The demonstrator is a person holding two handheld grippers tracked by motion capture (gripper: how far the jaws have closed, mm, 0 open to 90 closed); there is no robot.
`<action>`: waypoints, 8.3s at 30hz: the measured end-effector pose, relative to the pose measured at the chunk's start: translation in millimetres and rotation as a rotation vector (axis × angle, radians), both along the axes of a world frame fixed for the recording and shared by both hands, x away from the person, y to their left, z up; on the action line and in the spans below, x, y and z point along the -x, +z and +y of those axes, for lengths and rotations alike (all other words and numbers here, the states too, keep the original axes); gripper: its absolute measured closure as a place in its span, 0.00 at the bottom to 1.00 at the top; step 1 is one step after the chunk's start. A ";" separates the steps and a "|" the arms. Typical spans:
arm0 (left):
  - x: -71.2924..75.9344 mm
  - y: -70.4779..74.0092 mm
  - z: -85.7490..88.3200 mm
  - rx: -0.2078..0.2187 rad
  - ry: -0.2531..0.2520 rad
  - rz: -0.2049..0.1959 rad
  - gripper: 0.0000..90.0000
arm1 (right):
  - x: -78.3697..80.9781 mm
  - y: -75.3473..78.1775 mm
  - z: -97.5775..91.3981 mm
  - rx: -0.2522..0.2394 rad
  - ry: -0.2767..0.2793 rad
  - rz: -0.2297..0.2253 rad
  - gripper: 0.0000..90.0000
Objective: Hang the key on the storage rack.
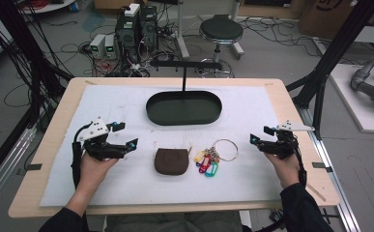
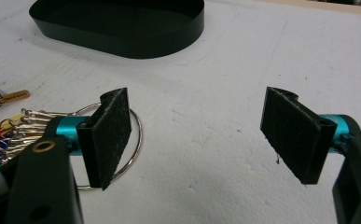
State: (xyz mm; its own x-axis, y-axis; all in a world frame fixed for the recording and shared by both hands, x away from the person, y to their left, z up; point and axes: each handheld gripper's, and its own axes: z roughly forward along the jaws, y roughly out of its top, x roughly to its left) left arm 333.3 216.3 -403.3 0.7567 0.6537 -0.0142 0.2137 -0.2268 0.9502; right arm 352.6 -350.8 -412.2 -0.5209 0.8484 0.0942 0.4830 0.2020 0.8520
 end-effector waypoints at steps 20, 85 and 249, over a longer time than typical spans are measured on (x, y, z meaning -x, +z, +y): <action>-5.5 -5.2 -0.8 -0.018 0.035 0.018 0.21 | 0.7 -4.2 6.6 -0.017 0.034 0.058 0.42; 0.1 -11.0 0.3 -0.059 0.096 0.047 0.21 | -9.5 -6.6 50.3 -0.018 0.127 0.014 0.97; 4.9 -11.7 7.3 -0.032 0.071 0.038 0.21 | -136.0 137.2 125.1 -0.034 0.295 -0.194 0.98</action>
